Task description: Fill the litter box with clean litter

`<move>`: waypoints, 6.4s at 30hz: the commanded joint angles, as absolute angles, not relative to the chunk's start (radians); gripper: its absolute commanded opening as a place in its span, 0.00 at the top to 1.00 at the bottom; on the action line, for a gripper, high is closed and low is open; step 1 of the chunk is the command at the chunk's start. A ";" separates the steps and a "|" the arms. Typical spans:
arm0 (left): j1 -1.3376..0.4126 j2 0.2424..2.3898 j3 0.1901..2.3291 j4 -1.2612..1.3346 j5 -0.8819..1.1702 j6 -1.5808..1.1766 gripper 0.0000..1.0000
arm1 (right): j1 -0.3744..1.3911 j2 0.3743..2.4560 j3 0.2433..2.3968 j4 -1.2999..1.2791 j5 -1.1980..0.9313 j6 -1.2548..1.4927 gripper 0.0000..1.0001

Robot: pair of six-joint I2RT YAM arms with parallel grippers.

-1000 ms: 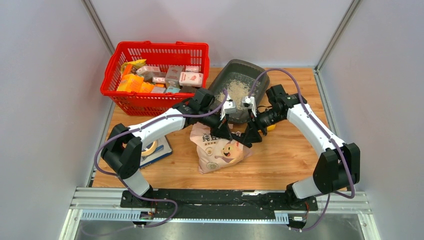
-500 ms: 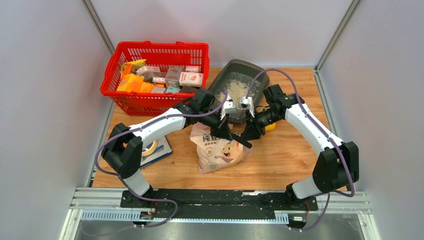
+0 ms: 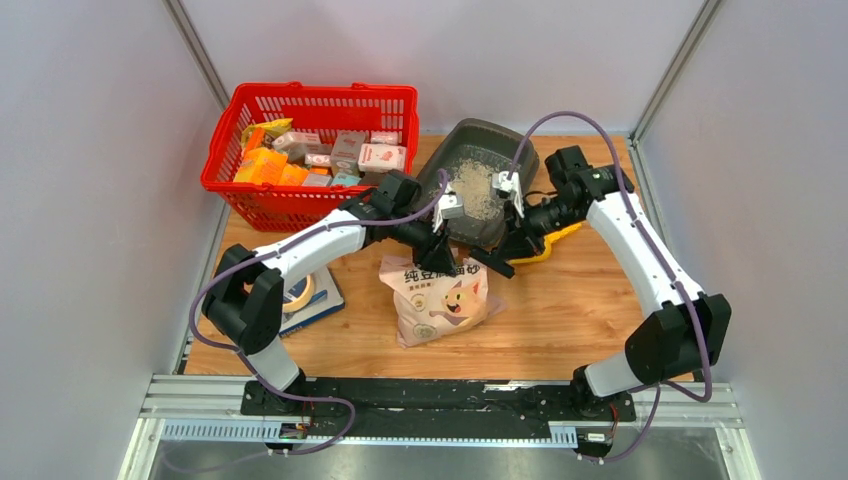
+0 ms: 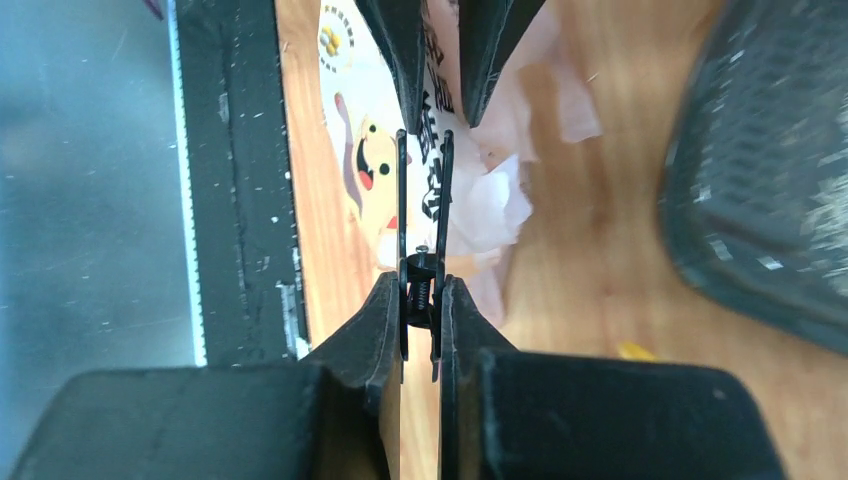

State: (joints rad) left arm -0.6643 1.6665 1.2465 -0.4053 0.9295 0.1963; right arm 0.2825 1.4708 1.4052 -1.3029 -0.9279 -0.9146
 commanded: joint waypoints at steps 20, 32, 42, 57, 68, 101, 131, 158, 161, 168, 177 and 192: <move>-0.641 1.621 1.247 -0.354 0.943 0.180 0.92 | 0.311 1.548 1.583 -1.597 -0.762 -1.266 1.00; -0.713 1.601 1.292 -0.232 0.741 0.201 0.47 | 0.152 1.534 1.591 -1.459 -0.804 -0.948 1.00; -0.818 1.569 1.287 -0.242 0.586 0.435 0.47 | 0.080 1.473 1.483 -1.381 -0.853 -0.884 1.00; -0.842 1.624 1.359 -0.446 0.704 0.554 0.50 | 0.097 1.445 1.424 -1.327 -0.861 -0.850 1.00; -0.838 1.690 1.350 -0.382 0.712 0.350 0.61 | 0.095 1.368 1.402 -1.351 -0.839 -0.887 1.00; -0.764 1.641 1.220 -0.095 0.804 -0.057 1.00 | 0.345 1.362 1.336 -1.293 -0.588 -0.953 1.00; -0.764 1.635 1.216 -0.100 0.799 -0.051 1.00 | 0.356 1.378 1.358 -1.215 -0.621 -0.839 1.00; -0.680 1.517 1.152 -0.257 0.896 0.046 0.57 | 0.413 1.448 1.379 -1.223 -0.680 -0.877 1.00; -0.673 1.480 1.143 -0.357 0.891 0.142 0.57 | 0.425 1.453 1.399 -1.241 -0.663 -0.902 1.00; -0.666 1.436 1.114 -0.482 0.864 0.279 0.61 | 0.465 1.456 1.425 -1.285 -0.623 -0.957 1.00; -0.666 1.408 1.108 -0.574 0.827 0.422 0.68 | 0.517 1.480 1.468 -1.364 -0.588 -1.011 1.00; -0.649 1.298 1.025 -0.511 0.718 0.362 0.72 | 0.583 1.494 1.512 -1.391 -0.515 -1.075 1.00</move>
State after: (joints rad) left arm -0.6567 1.3361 1.0363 -0.5056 0.7269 0.3676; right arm 0.5629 1.4876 1.4811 -1.3270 -0.5209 -1.0260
